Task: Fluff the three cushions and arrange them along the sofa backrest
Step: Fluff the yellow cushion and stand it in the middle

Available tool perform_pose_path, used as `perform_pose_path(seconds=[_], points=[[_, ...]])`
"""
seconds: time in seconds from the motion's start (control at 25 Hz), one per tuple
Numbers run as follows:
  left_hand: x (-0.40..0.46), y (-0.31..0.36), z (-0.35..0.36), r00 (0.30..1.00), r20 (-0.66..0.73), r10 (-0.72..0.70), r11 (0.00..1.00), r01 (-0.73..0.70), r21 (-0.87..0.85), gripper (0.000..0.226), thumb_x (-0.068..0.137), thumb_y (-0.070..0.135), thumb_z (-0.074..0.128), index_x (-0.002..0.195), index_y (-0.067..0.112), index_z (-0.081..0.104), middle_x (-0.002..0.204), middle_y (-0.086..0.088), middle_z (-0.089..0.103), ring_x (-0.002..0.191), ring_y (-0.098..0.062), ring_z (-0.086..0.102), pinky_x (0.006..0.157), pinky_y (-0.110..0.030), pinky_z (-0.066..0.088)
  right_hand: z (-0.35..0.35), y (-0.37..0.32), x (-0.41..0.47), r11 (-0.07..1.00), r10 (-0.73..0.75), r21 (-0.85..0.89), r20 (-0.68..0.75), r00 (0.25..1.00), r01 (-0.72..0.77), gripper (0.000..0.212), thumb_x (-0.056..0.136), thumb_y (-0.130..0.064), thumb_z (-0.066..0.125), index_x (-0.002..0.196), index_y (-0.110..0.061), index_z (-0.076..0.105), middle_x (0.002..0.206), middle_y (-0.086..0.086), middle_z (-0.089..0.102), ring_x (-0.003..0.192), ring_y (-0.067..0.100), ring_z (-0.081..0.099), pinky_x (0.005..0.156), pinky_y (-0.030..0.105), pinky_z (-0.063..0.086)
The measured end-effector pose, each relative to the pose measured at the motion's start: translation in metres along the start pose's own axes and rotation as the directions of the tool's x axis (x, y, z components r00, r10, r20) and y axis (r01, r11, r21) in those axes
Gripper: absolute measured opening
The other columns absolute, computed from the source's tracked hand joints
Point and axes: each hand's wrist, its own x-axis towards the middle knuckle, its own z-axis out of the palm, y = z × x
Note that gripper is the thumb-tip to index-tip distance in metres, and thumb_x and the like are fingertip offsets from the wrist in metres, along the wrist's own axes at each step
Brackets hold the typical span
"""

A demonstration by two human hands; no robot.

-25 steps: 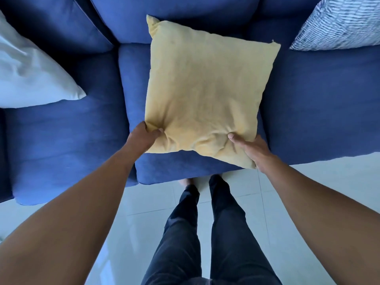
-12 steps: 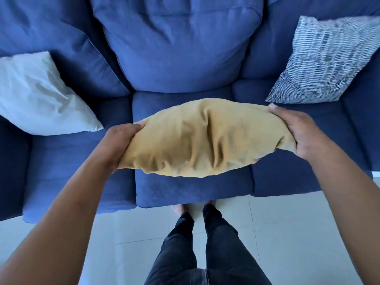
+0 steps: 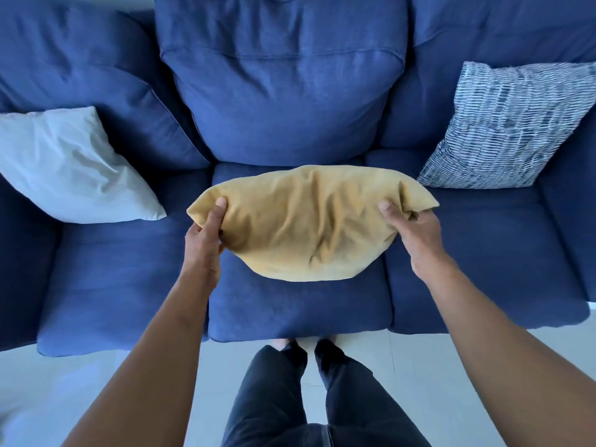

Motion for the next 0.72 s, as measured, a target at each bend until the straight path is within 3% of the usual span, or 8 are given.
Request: perform_pose_path(seconds=[0.08,0.2,0.32,0.44,0.6,0.72], points=[[0.004,-0.008,0.01,0.994,0.096,0.059,0.993,-0.069,0.095,0.064,0.071,0.061,0.087,0.124,0.028,0.073,0.123,0.008,0.078,0.119,-0.012,0.071,0.099,-0.037,0.056,0.005,0.007,0.008,0.999,0.046,-0.018,0.029,0.999,-0.045,0.068,0.069,-0.037,0.094,0.129,-0.023,0.065,0.114,-0.015,0.079,0.104,-0.001,0.073,0.075,0.011,0.056],[0.013,-0.016,0.024,0.982,0.172,0.072,0.961,-0.114,0.251,0.069,0.062,0.053,0.096,0.123,0.034,0.069,0.119,0.016,0.078,0.11,0.0,0.072,0.084,-0.017,0.057,0.014,0.017,0.02,0.994,0.102,-0.038,0.077,0.992,-0.1,0.061,0.068,-0.032,0.095,0.123,-0.022,0.069,0.112,-0.013,0.08,0.105,0.0,0.073,0.078,0.012,0.057],[0.029,-0.007,0.031,0.998,0.025,0.058,0.97,-0.063,0.233,0.05,0.072,0.045,0.092,0.116,0.03,0.072,0.111,0.012,0.079,0.108,-0.008,0.073,0.086,-0.026,0.057,0.03,0.012,0.032,0.992,0.122,-0.036,0.009,0.993,-0.121,0.051,0.068,-0.034,0.093,0.113,-0.018,0.074,0.096,-0.015,0.082,0.095,-0.001,0.075,0.075,0.014,0.058],[0.045,0.022,0.033,0.994,-0.033,0.103,0.981,-0.096,0.17,0.037,0.081,0.038,0.087,0.113,0.022,0.076,0.105,0.009,0.082,0.103,-0.011,0.076,0.088,-0.032,0.06,0.052,-0.021,0.049,0.998,0.052,-0.025,-0.079,0.996,-0.054,0.045,0.076,-0.03,0.091,0.114,-0.014,0.075,0.092,-0.015,0.08,0.085,-0.005,0.074,0.076,0.018,0.055],[0.068,0.077,0.03,0.977,-0.023,0.21,0.964,-0.203,0.174,0.036,0.073,0.047,0.09,0.101,0.026,0.078,0.1,0.013,0.083,0.093,-0.004,0.078,0.076,-0.022,0.061,0.069,-0.071,0.073,0.999,-0.048,-0.012,-0.068,0.997,0.047,0.037,0.072,-0.034,0.094,0.102,-0.02,0.077,0.094,-0.015,0.082,0.09,-0.002,0.076,0.07,0.013,0.057],[0.099,0.107,0.035,0.972,-0.055,0.228,0.948,-0.209,0.239,0.049,0.064,0.057,0.091,0.1,0.027,0.074,0.093,0.016,0.082,0.085,0.0,0.077,0.067,-0.016,0.058,0.085,-0.085,0.104,0.999,-0.039,-0.039,-0.066,0.997,0.036,0.052,0.068,-0.041,0.094,0.111,-0.02,0.075,0.101,-0.01,0.081,0.095,0.004,0.076,0.08,0.022,0.059]])
